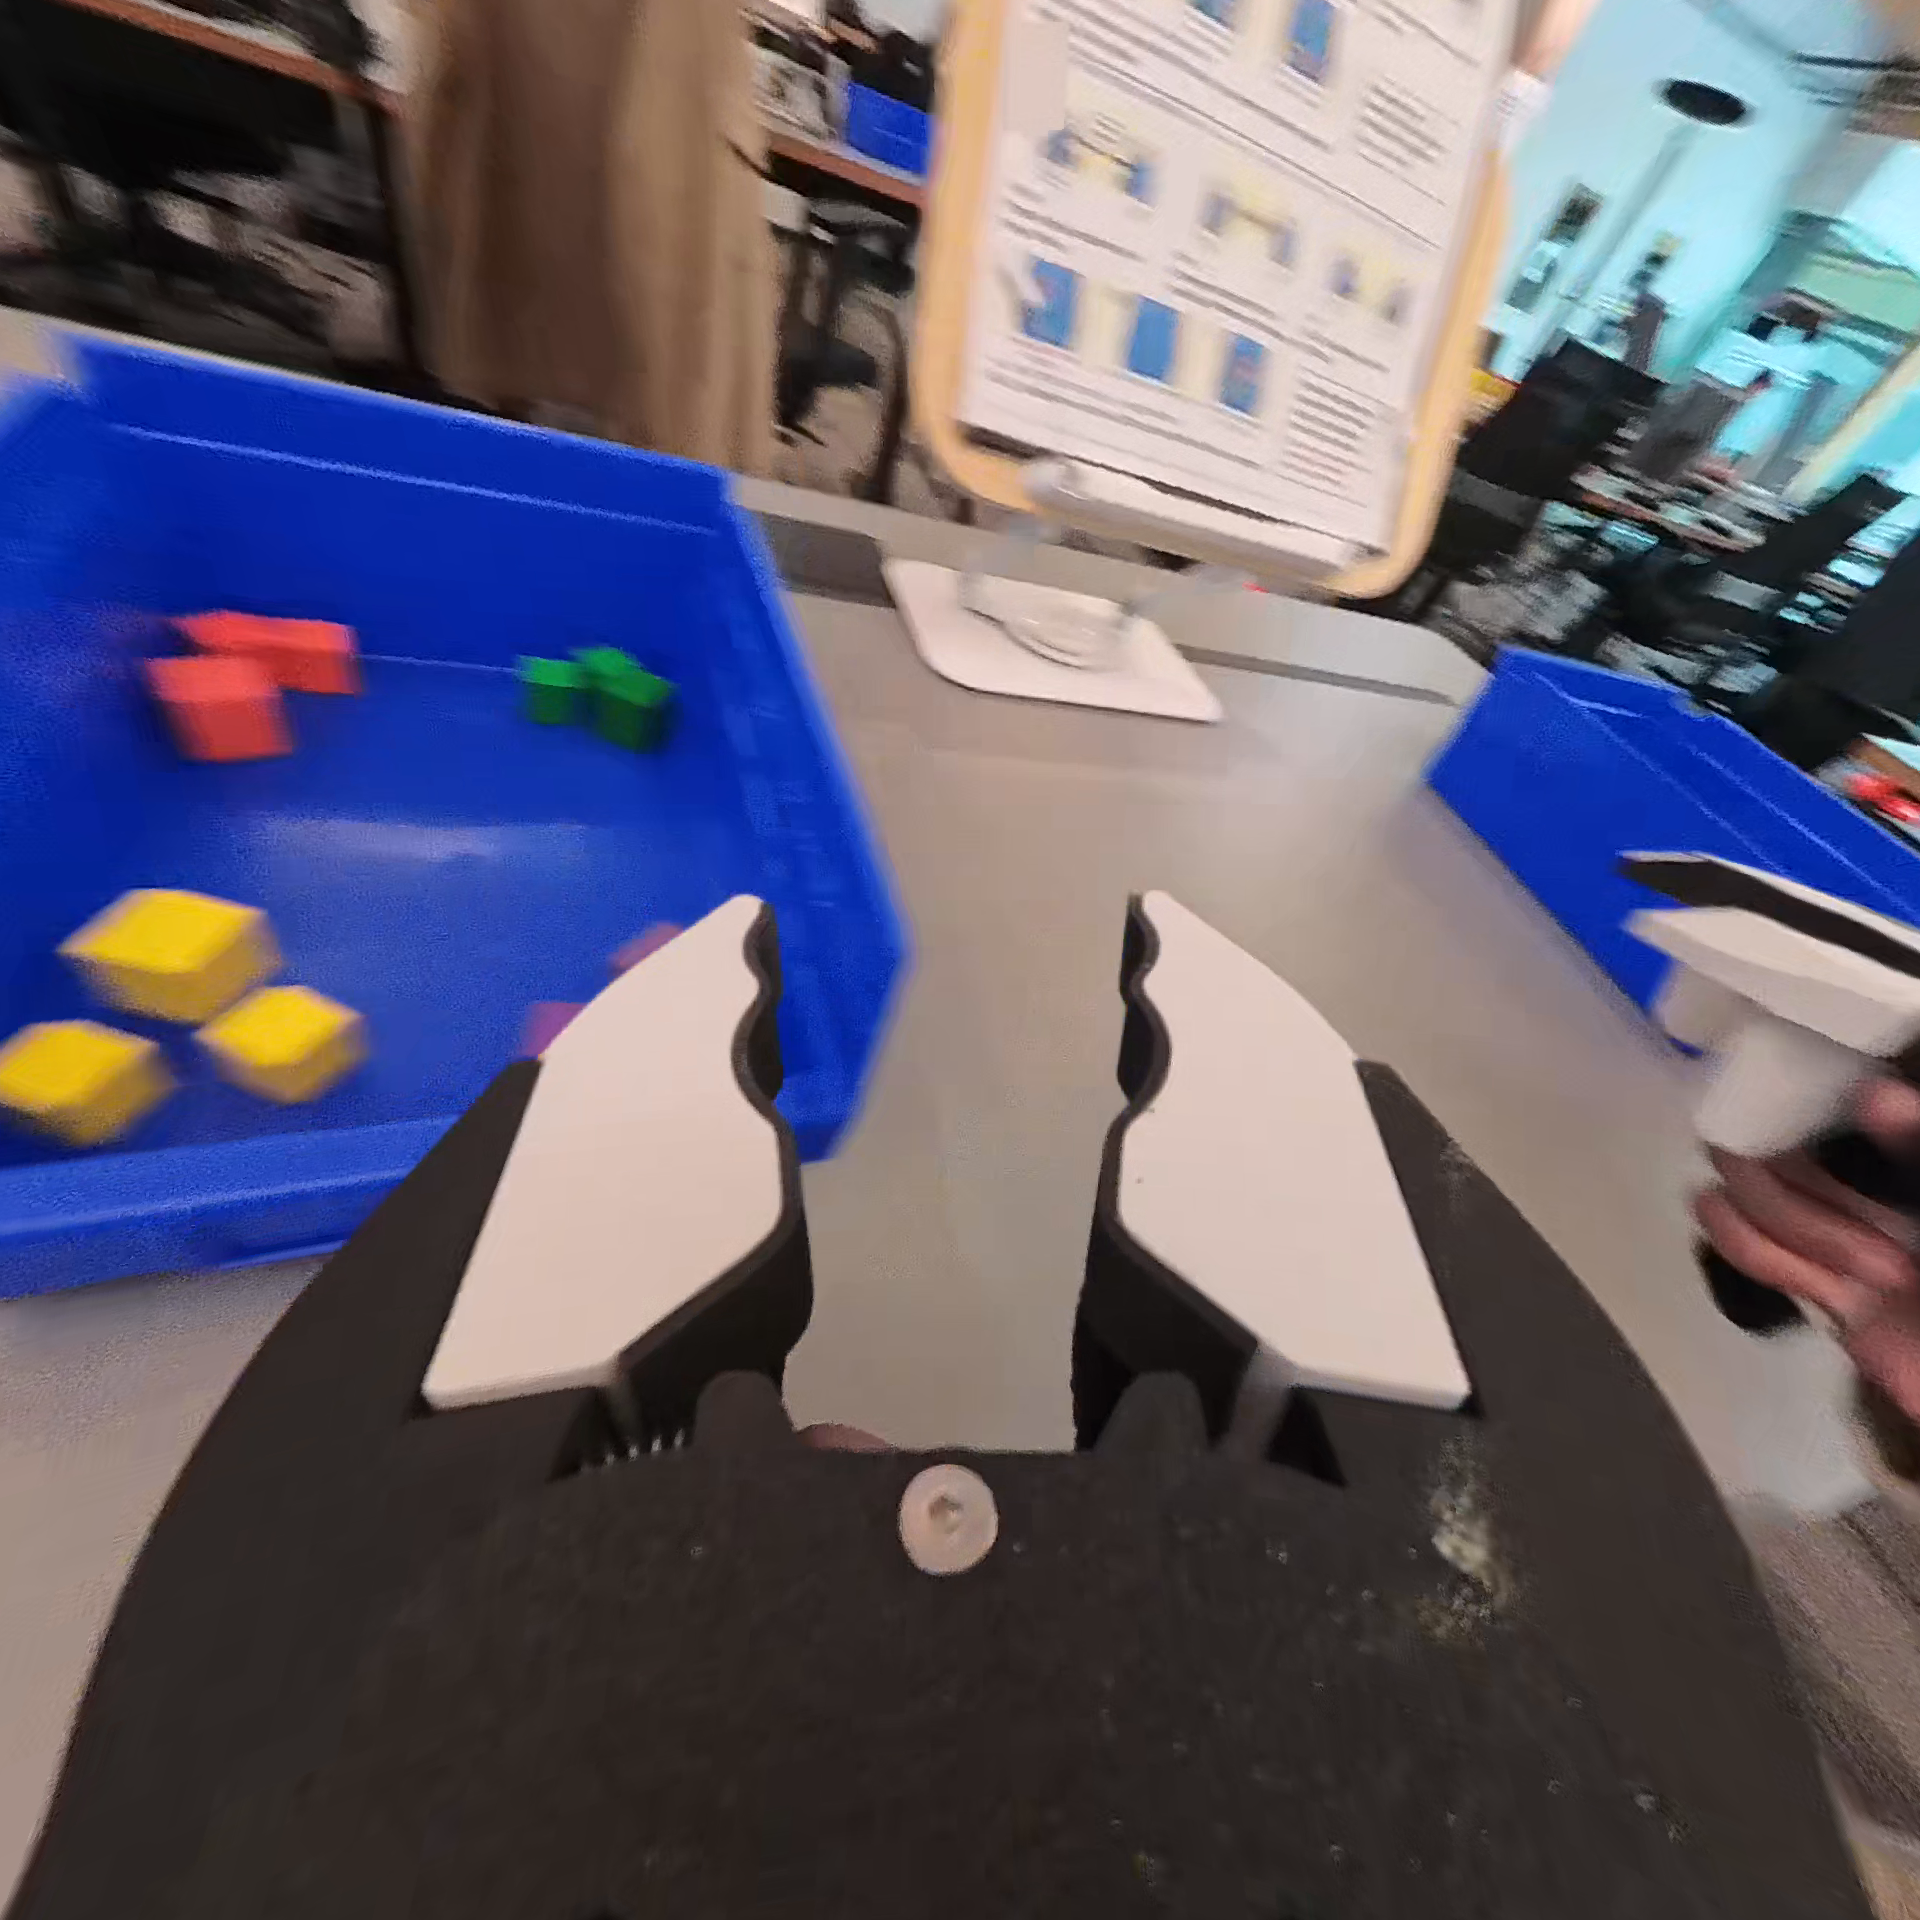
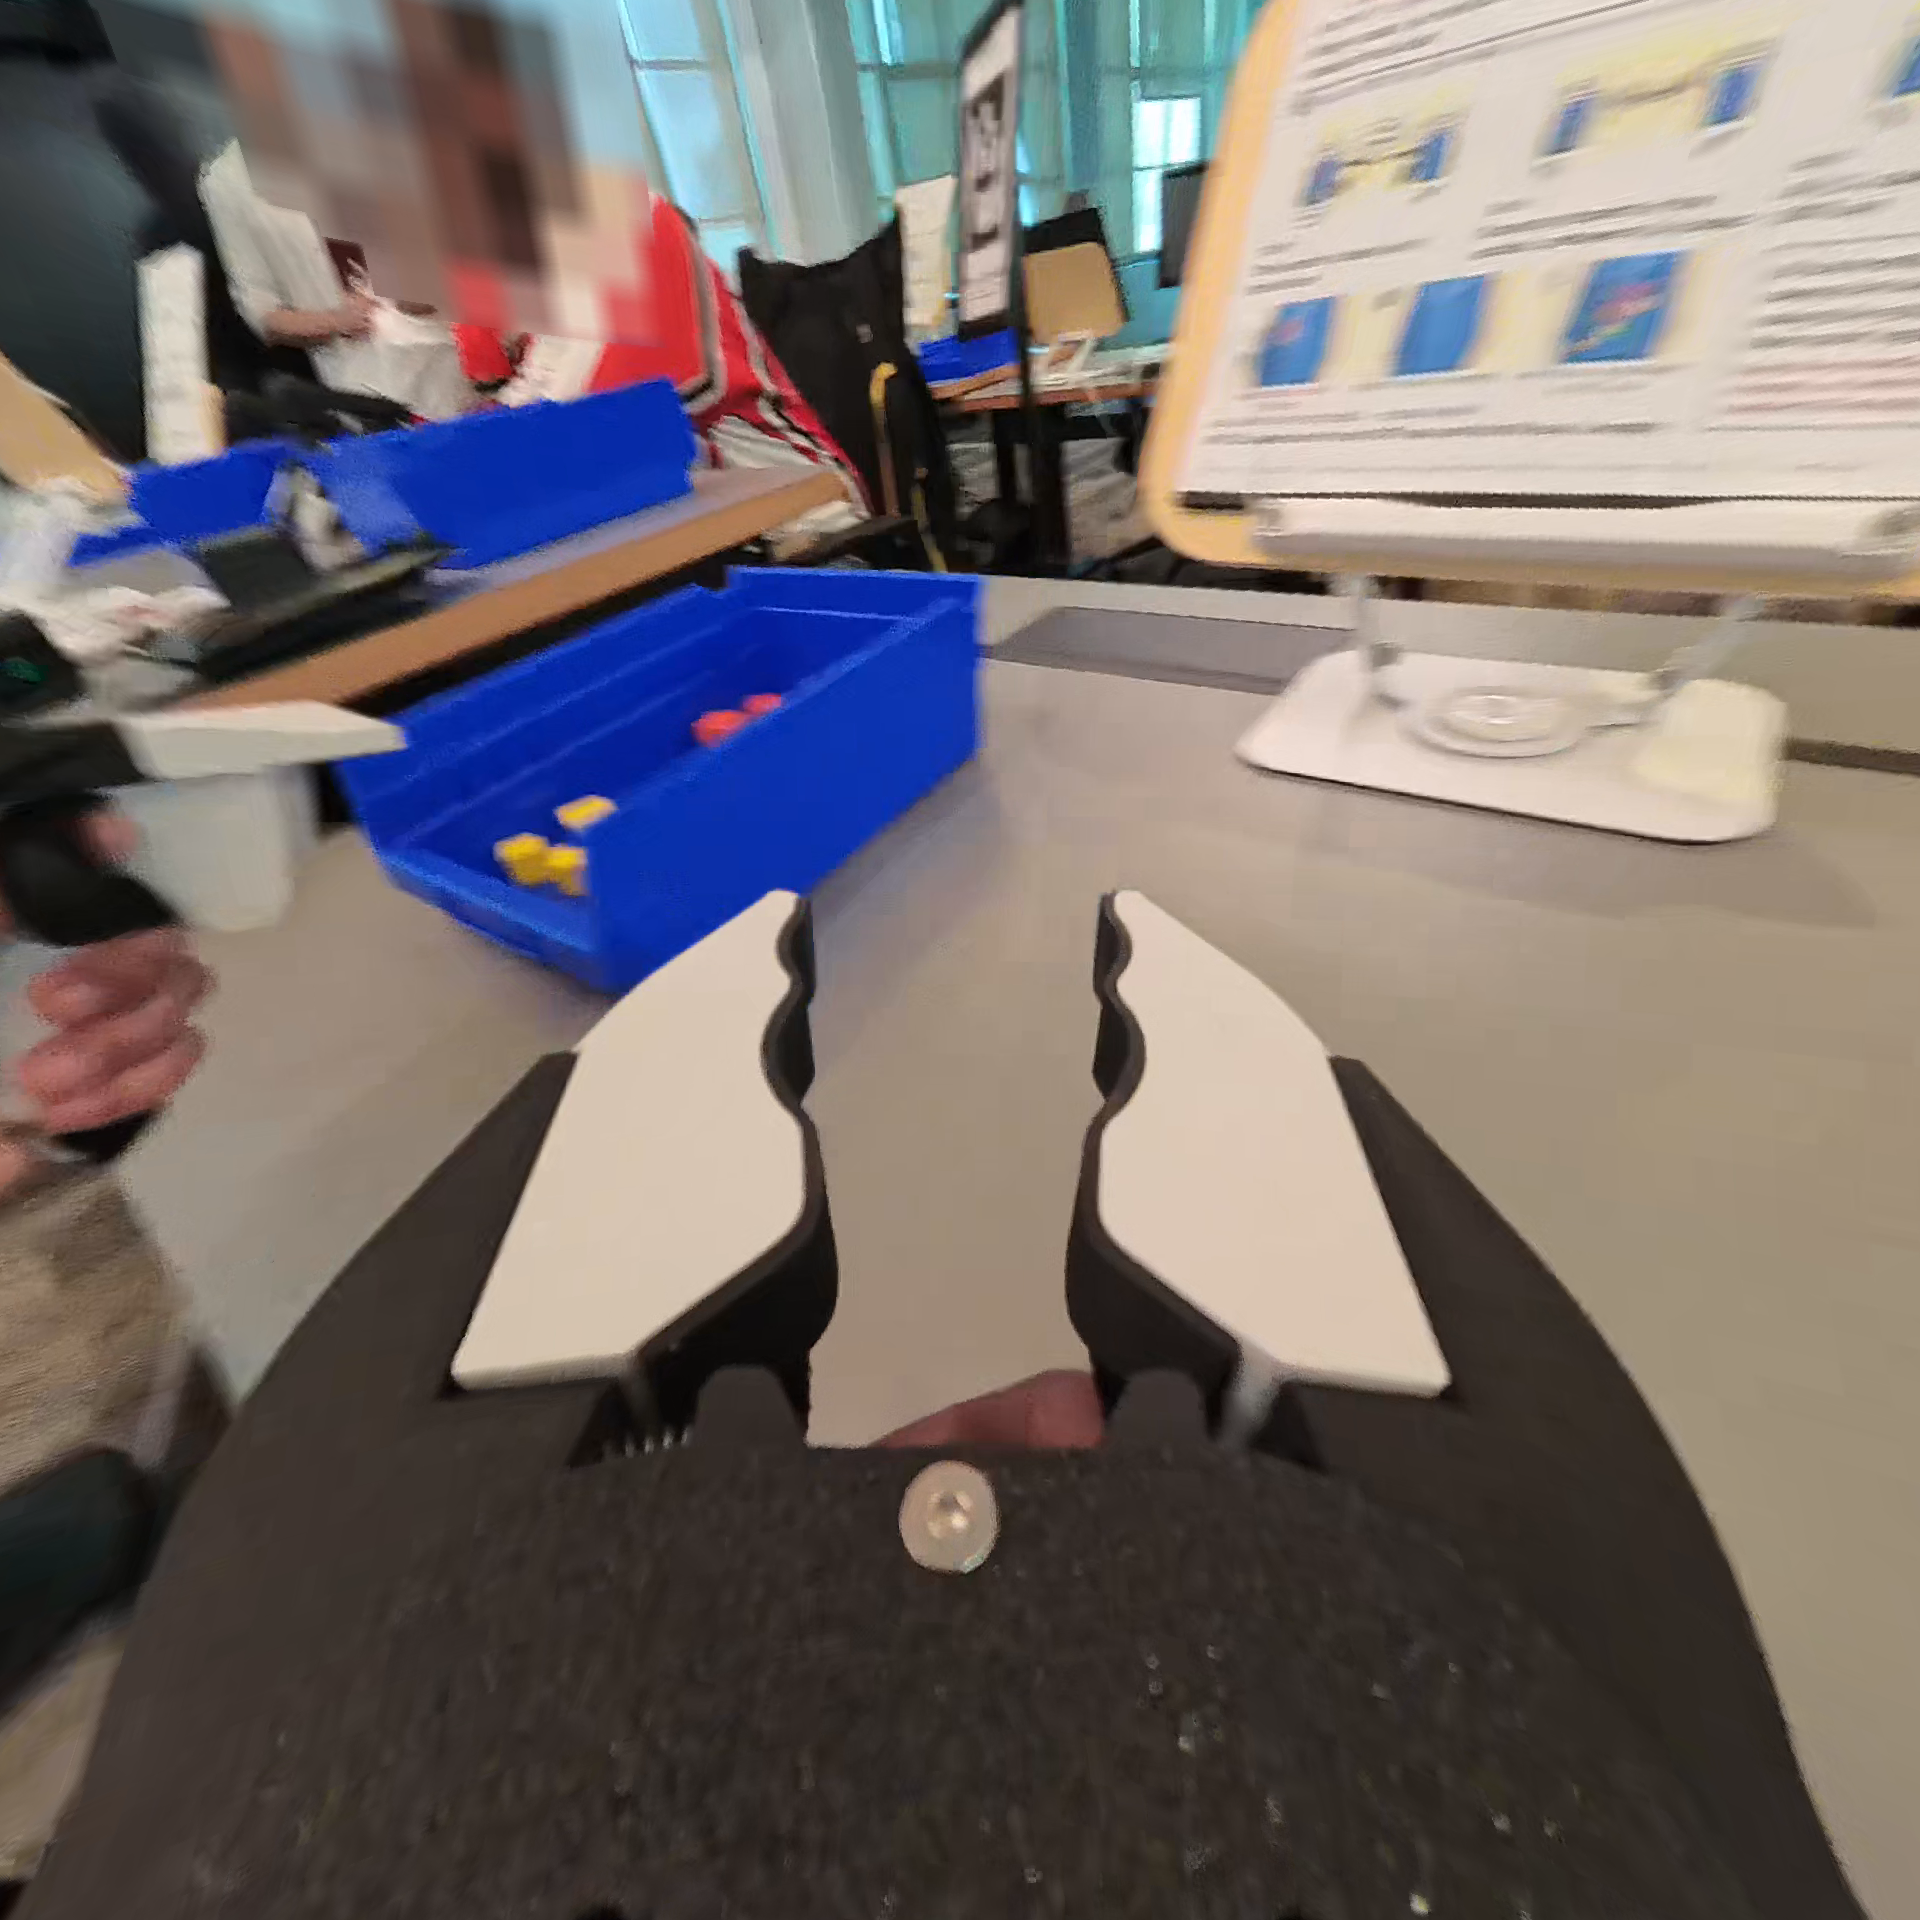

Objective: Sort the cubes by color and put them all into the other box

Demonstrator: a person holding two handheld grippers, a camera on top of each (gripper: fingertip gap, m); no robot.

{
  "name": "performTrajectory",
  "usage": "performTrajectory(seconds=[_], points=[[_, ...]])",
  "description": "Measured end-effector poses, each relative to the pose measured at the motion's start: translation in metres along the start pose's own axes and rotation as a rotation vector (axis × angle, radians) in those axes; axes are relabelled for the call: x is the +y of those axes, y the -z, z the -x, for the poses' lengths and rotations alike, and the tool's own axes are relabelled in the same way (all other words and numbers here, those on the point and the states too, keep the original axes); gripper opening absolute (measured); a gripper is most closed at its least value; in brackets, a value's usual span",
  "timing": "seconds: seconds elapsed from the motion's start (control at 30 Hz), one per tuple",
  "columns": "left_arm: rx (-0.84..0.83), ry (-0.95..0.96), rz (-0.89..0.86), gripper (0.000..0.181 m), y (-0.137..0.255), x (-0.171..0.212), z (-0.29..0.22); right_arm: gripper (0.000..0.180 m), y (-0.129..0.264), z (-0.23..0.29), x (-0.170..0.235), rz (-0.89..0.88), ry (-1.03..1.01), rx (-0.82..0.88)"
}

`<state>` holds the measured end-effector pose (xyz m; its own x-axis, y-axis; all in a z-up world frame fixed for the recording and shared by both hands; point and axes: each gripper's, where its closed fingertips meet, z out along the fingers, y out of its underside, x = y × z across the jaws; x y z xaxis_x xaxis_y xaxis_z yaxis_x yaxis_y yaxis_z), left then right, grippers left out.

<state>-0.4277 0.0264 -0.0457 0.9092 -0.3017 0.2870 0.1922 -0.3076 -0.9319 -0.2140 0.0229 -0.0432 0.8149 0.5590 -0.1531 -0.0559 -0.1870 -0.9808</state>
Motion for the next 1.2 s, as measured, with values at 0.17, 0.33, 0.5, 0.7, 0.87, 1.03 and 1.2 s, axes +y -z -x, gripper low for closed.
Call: performTrajectory(seconds=[0.17,0.33,0.5,0.7,0.87,1.03,1.2], points=[[0.055,-0.041,0.053,0.061,-0.048,0.034,-0.065,0.064,0.024,-0.114,0.038,0.156,0.056,0.172],[-0.012,-0.17,0.0,0.058,-0.083,0.046,-0.089,0.062,0.047,-0.145,0.049,0.048,0.006,0.236],[-0.038,-0.245,-0.031,0.053,-0.085,0.057,-0.092,0.061,0.065,-0.151,0.046,0.012,-0.004,0.27],[-0.041,-0.252,-0.029,0.053,-0.072,0.07,-0.089,0.055,0.074,-0.149,0.042,-0.033,0.021,0.295],[-0.041,-0.261,-0.032,0.053,-0.067,0.073,-0.09,0.053,0.075,-0.142,0.04,-0.046,0.08,0.29],[-0.045,-0.297,-0.014,0.051,-0.068,0.076,-0.093,0.052,0.073,-0.139,0.041,-0.031,0.101,0.287],[-0.046,-0.307,0.01,0.051,-0.071,0.079,-0.094,0.051,0.073,-0.141,0.041,-0.034,0.079,0.278]])
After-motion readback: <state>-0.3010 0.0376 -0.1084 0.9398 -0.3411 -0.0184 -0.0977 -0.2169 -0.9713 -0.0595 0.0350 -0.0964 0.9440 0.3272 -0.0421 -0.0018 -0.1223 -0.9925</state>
